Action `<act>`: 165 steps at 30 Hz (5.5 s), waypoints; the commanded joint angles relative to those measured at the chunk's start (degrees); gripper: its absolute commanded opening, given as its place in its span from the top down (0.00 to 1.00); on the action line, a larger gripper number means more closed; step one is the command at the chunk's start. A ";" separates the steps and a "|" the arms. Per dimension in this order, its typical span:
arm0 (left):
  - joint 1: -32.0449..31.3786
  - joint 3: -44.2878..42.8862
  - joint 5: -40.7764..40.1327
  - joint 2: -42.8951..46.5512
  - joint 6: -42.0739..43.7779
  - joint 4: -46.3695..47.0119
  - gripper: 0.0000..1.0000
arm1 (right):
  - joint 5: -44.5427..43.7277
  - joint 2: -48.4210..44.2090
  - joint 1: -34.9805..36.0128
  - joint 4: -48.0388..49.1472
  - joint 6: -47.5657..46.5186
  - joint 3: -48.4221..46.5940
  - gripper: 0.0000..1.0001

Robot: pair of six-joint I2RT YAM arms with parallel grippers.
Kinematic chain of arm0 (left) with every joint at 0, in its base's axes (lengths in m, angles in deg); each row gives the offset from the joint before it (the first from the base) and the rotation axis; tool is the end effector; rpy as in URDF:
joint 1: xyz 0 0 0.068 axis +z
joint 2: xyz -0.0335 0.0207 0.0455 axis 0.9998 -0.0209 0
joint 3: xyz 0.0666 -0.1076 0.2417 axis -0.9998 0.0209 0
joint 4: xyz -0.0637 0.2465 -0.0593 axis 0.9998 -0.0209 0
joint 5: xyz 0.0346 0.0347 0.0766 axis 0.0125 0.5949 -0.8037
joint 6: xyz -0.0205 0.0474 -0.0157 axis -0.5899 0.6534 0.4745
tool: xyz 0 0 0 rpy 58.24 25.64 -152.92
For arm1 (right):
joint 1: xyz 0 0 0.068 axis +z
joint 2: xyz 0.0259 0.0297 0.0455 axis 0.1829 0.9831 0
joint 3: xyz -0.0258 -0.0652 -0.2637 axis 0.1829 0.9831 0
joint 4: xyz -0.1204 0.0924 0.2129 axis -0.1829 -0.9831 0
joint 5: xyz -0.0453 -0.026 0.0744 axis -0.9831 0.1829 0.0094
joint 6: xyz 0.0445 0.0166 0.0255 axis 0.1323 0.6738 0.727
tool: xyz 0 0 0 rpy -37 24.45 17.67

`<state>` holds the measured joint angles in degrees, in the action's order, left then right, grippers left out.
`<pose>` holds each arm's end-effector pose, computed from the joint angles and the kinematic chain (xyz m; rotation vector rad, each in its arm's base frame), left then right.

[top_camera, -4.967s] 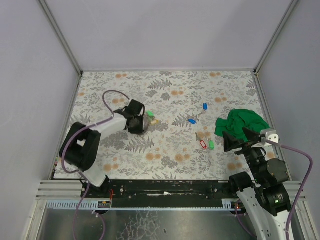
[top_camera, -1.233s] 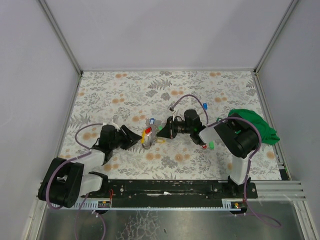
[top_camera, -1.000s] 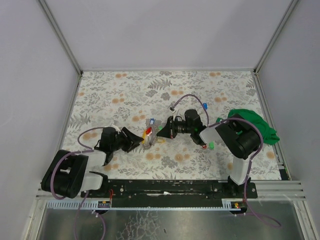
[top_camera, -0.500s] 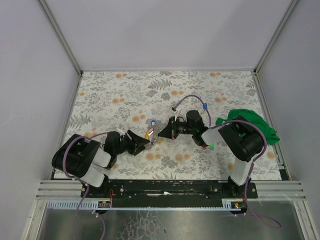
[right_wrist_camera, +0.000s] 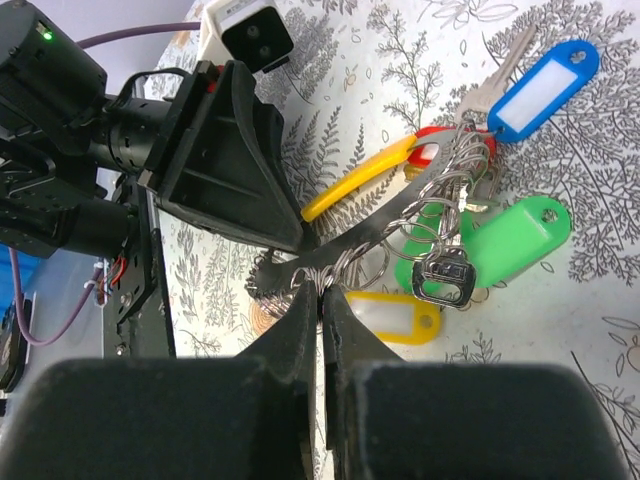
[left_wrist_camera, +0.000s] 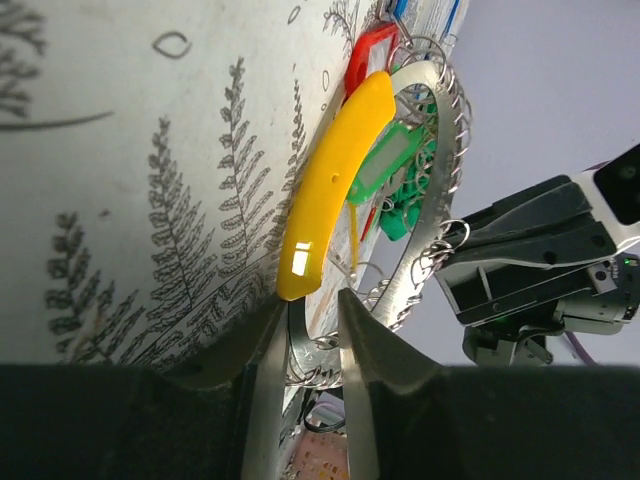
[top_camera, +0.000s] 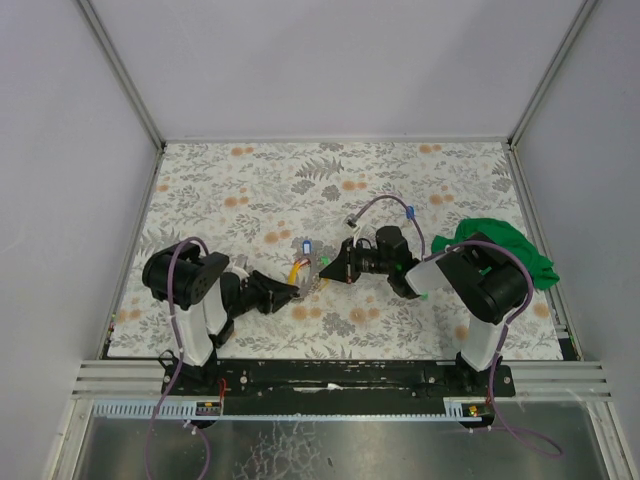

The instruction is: Put the keys on the keyring

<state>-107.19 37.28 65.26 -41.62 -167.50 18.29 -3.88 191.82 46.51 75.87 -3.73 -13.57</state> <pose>0.1716 -0.0747 0.0697 -0.9125 2.1483 -1.5208 0.2520 0.2110 0.1375 -0.6058 1.9028 1.4305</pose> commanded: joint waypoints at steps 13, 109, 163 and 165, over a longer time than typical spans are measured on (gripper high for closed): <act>-0.50 -1.75 0.36 17.60 4.13 -1.72 1.00 | -1.34 -4.01 0.62 0.47 -3.02 2.28 0.94; -3.14 -52.07 12.67 52.47 73.29 -90.87 1.00 | -24.78 -20.47 13.76 32.56 -40.18 12.35 0.82; -3.12 -52.09 13.91 51.99 72.50 -90.78 1.00 | -26.48 -16.66 13.76 35.27 -43.33 11.90 0.85; -3.14 -52.08 13.87 52.00 72.41 -90.70 1.00 | -26.41 -16.76 13.75 35.20 -43.32 11.87 0.85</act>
<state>-110.52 -14.94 77.87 9.76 -94.06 -77.16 -30.44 175.63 59.75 105.73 -46.40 -0.93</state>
